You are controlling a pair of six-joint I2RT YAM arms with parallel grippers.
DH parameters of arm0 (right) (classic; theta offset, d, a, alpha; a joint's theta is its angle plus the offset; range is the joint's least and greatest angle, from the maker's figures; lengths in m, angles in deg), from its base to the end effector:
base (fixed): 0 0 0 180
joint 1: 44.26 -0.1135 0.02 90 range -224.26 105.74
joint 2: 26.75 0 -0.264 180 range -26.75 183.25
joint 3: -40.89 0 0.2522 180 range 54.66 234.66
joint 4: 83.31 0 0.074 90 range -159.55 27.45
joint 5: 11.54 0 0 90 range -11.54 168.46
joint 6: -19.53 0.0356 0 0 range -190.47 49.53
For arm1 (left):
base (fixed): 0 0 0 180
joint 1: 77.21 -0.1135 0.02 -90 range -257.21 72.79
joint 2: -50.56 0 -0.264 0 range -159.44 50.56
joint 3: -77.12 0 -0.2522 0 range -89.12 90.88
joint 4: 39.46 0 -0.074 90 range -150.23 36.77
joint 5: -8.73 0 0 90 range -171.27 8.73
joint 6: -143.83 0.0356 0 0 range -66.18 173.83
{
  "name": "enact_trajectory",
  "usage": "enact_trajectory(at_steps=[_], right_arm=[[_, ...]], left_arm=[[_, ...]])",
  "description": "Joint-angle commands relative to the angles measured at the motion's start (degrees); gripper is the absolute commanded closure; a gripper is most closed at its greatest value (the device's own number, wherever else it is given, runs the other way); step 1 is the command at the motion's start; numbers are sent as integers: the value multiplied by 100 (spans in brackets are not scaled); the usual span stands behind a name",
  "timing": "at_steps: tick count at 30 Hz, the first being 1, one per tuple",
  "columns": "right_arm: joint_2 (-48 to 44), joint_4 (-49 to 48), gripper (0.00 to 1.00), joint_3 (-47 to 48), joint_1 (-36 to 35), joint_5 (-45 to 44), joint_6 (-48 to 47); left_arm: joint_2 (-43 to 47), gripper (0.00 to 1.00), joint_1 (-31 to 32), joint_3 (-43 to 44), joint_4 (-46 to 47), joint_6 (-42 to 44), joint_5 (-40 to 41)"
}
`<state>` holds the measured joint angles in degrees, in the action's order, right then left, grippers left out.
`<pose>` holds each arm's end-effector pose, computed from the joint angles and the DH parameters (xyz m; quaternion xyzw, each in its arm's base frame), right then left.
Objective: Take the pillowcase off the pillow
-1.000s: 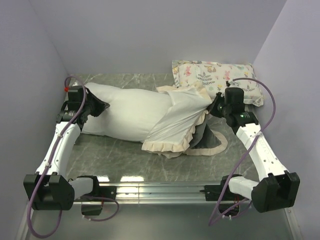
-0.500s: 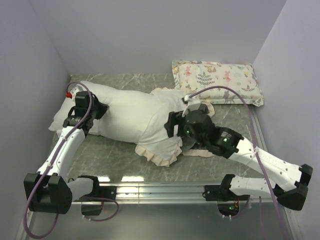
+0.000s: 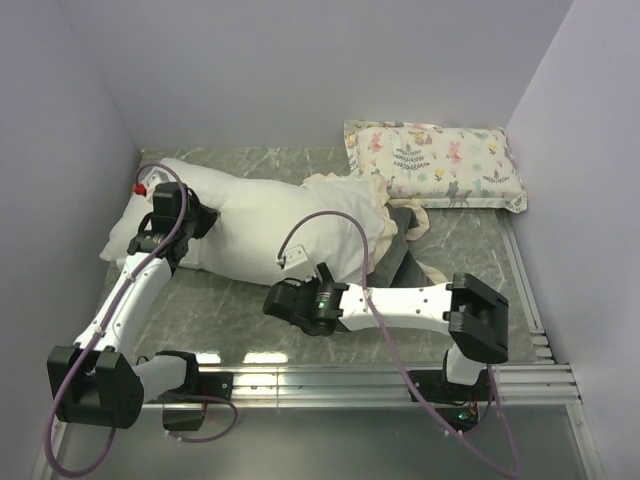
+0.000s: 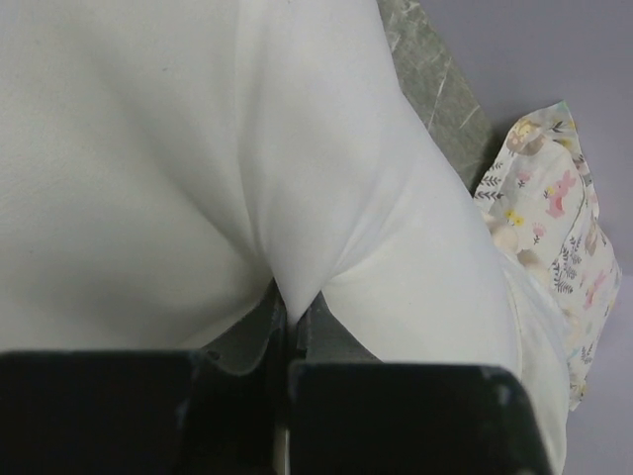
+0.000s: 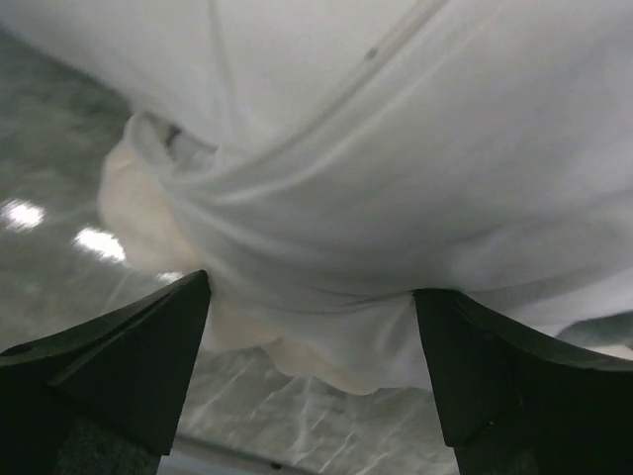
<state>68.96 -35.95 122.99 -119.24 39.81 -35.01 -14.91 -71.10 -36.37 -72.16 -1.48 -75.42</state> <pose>0.1098 0.3234 0.2278 -0.2308 0.8878 0.0115 0.3980 0.2546 -0.0236 0.3008 -0.3856 0.7825 -0.2103 0.4413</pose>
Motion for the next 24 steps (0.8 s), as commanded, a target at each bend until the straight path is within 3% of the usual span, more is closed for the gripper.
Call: enact_trajectory(at_steps=[1, 2, 3, 5, 6, 10, 16, 24], right_arm=[[168, 1086, 19, 216, 299, -1485, 724], [125, 1200, 46, 59, 335, -1531, 830], [-67, 1192, 64, -47, 405, -1540, 857], [-323, 1009, 90, -450, 475, -1383, 814], [-568, 964, 94, -575, 519, -1321, 804], [-1237, 894, 99, -1137, 808, -1092, 883], [-2528, 674, 96, -1753, 1248, -618, 664], [-3855, 199, 100, -2044, 2722, 191, -153]], left_arm=[[140, 100, 39, 411, 409, 2, -66], [157, 99, 39, 446, 391, 29, -57], [140, 99, 39, 568, 347, 64, -23], [88, 100, -4, 744, 224, 187, 57], [18, 99, -39, 919, 189, 222, 48], [-115, 100, -486, 1211, 180, 266, -267], [-449, 100, -970, 1527, 136, 363, -444], [-572, 100, -1173, 1413, 180, 380, -532]])
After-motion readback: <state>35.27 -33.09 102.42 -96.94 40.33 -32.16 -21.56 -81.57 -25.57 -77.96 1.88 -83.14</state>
